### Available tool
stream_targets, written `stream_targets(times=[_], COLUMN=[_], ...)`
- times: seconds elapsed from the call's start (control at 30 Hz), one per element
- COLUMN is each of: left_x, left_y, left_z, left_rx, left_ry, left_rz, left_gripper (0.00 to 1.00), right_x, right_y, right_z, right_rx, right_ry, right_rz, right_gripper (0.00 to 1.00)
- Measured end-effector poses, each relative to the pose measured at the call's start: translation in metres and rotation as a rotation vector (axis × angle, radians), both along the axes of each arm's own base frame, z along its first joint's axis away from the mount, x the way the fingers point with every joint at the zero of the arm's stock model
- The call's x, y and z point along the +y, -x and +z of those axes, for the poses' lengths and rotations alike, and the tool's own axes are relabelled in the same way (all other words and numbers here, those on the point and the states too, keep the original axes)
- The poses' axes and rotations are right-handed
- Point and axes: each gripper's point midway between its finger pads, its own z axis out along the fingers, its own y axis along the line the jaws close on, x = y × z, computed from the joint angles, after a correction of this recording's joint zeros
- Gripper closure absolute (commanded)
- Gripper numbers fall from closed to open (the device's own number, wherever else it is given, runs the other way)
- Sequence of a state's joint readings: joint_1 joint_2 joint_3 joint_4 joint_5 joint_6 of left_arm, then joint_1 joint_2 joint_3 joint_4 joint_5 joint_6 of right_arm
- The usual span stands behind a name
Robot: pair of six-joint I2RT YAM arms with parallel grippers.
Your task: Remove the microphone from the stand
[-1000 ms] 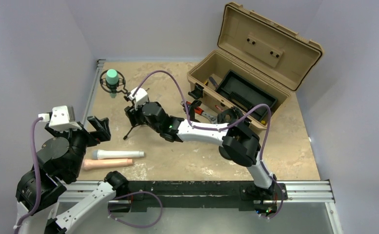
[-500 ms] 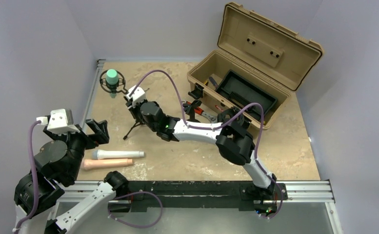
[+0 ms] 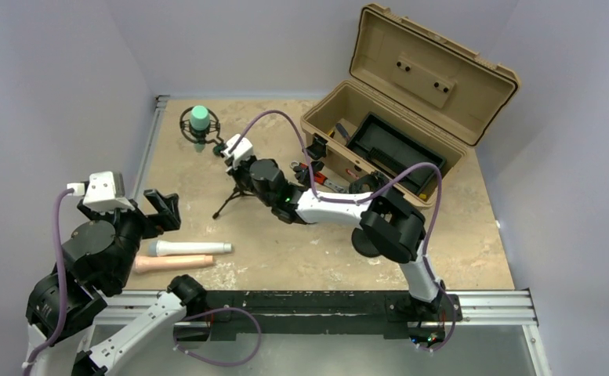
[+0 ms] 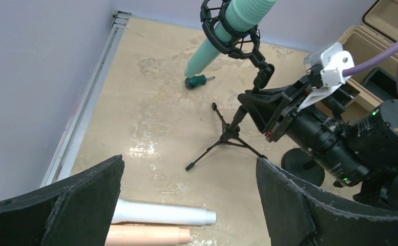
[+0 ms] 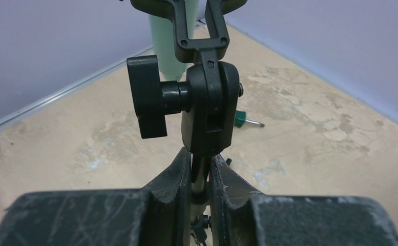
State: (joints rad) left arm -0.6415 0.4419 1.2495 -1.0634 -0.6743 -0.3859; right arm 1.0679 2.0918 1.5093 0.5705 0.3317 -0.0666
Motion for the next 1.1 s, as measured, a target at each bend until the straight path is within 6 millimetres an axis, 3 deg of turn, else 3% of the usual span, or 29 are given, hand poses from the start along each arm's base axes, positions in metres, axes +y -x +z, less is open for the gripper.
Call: stream_targets(times=[0.13, 0.2, 0.47, 0.57, 0.67, 0.87, 1.1], left_x=[-0.011, -0.019, -0.055, -0.064, -0.070, -0.082, -0.105], left_y=[-0.007, -0.012, -0.035, -0.040, -0.043, -0.056, -0.101], left_z=[-0.004, -0.006, -0.022, -0.022, -0.011, 0.022, 0.047], left_rx=[0.034, 0.055, 0.164, 0.184, 0.157, 0.079, 0.074], left_ry=[-0.013, -0.022, -0.071, -0.074, -0.062, -0.049, -0.110], left_rz=[-0.031, -0.052, -0.145, -0.175, -0.200, -0.229, -0.227], left_gripper=[0.02, 0.01, 0.00, 0.00, 0.00, 0.00, 0.02], right_x=[-0.025, -0.033, -0.038, -0.041, -0.047, -0.064, -0.108], right_y=[-0.008, -0.011, -0.009, -0.002, 0.009, 0.040, 0.085], right_z=[0.000, 0.001, 0.000, 0.010, 0.033, 0.095, 0.182], right_rx=[0.008, 0.010, 0.016, 0.025, 0.030, 0.040, -0.002], right_ry=[0.016, 0.018, 0.059, 0.065, 0.055, 0.005, -0.124], right_rz=[0.015, 0.031, 0.084, 0.106, 0.133, 0.213, 0.274], right_gripper=[0.99, 0.92, 0.51, 0.34, 0.29, 0.31, 0.33])
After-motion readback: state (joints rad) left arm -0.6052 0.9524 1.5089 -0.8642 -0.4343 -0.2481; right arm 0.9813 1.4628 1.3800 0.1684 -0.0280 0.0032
